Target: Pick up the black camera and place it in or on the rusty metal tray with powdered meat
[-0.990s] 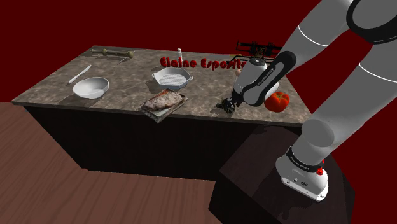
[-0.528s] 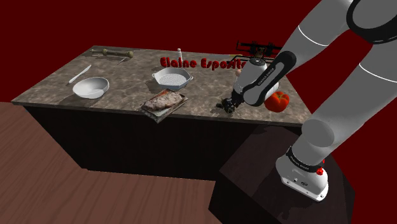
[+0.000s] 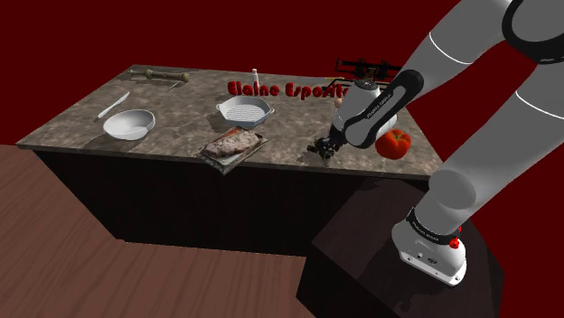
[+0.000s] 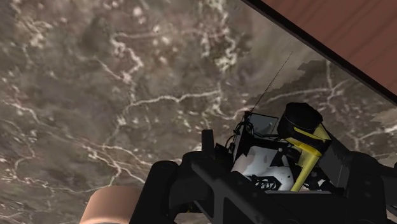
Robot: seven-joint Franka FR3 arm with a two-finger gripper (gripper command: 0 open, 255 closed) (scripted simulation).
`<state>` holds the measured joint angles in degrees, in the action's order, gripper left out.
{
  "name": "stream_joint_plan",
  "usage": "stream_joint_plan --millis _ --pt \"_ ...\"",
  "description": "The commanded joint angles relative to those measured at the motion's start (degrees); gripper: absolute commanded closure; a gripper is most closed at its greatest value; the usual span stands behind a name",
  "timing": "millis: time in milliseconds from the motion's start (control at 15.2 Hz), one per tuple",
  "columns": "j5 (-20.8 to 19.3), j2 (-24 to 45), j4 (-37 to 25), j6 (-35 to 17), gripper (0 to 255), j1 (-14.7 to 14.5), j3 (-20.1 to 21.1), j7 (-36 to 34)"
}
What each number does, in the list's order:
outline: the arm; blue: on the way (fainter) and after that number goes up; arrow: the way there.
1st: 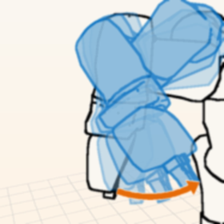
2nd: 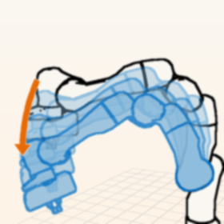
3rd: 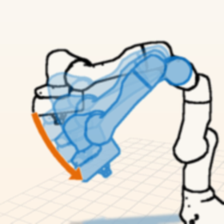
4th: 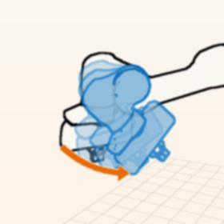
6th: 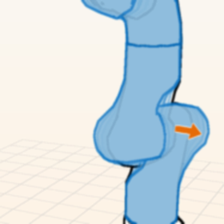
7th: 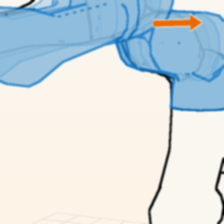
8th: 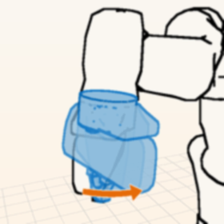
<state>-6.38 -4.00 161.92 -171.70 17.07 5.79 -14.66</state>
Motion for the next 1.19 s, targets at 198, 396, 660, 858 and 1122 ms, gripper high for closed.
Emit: stream_joint_plan --millis 198,396,660,858,1122 --pt "3.6 -5.3 -0.1 5.4 255 -1.6 -0.9 2.8" --pt "4.5 -8.2 -0.4 8.6 255 -2.2 -1.3 3.6" --pt "5.3 -11.9 -1.1 12.9 255 -2.7 -1.7 4.2" --pt "5.7 -14.4 -1.7 16.1 255 -3.0 -1.9 4.6" --pt "6.0 -17.5 -2.8 20.3 255 -3.2 -2.1 4.9"
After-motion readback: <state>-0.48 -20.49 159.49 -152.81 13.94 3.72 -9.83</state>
